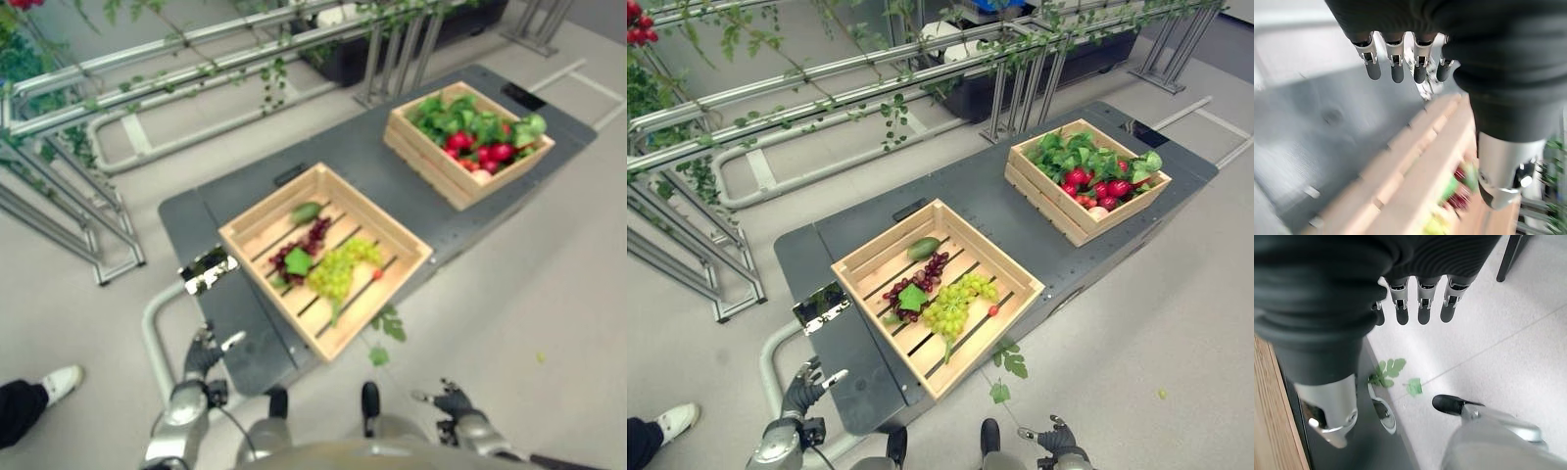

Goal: Pick up the fruits from the basket on one side to the basket on the other side

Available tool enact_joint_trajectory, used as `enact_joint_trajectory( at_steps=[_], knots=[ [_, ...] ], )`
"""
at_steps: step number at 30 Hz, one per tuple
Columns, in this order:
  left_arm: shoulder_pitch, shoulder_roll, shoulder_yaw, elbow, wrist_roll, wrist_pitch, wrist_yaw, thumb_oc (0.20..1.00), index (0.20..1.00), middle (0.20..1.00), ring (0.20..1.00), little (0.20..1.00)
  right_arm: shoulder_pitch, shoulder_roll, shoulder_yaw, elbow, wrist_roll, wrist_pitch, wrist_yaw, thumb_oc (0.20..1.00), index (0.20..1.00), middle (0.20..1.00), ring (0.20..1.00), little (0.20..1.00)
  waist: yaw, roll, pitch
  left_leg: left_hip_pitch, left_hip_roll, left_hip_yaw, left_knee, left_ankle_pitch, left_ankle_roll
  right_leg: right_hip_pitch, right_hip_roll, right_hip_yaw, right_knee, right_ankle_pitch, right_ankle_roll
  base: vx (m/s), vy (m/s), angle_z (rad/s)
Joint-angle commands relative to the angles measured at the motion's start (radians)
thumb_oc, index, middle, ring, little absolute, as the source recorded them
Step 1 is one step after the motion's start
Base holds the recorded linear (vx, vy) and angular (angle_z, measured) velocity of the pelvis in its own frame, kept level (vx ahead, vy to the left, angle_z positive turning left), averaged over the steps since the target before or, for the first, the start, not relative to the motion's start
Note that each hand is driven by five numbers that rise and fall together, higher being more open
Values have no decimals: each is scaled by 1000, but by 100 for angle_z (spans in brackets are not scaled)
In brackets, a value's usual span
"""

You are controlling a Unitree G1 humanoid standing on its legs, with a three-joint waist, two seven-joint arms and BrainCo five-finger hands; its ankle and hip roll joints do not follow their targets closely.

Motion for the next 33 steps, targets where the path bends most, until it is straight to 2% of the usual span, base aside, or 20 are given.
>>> enact_joint_trajectory(
  at_steps=[1, 6, 11, 25, 33],
  knots=[
    [-46, 27, 24, -85, -59, -19, -15, 1000, 1000, 1000, 1000, 1000, 1, -10, 11, 18, 0, -4, 6, 1000, 1000, 1000, 1000, 1000, 4, -33, -37, -64, -74, -49, 1, -67, 42, 19, -48, -29, 10, -105, 99, 35, -36, -11],
    [-34, 69, 17, -204, -77, 12, -54, 1000, 1000, 1000, 1000, 1000, 9, -22, 6, 35, -3, 9, 22, 1000, 1000, 1000, 1000, 1000, 0, -20, -43, -70, -69, -49, 1, -65, 35, 16, -48, -28, 10, -109, 99, 7, -8, -1],
    [-25, 88, 31, -282, -70, 15, -60, 1000, 1000, 1000, 1000, 1000, 11, -22, 7, 54, -12, 17, 35, 1000, 1000, 1000, 1000, 1000, 0, -12, -46, -70, -64, -47, 1, -65, 31, 17, -49, -30, 10, -112, 98, 0, 0, 0],
    [3, 145, 83, -425, -15, 36, -78, 1000, 1000, 1000, 1000, 1000, 25, -26, 5, 62, -26, 25, 54, 1000, 1000, 1000, 1000, 1000, 1, 2, -49, -53, -57, -55, 1, -70, 22, 47, -44, -41, 10, -133, 90, 0, 0, 0],
    [-81, 183, 96, -426, 22, 36, -52, 1000, 1000, 1000, 1000, 1000, -9, -38, 17, 62, -34, 26, 52, 1000, 1000, 1000, 1000, 1000, 0, 8, -27, -75, -46, -64, 1, -53, 9, 35, -35, -56, 10, -132, 82, -31, -40, 4]
  ],
)
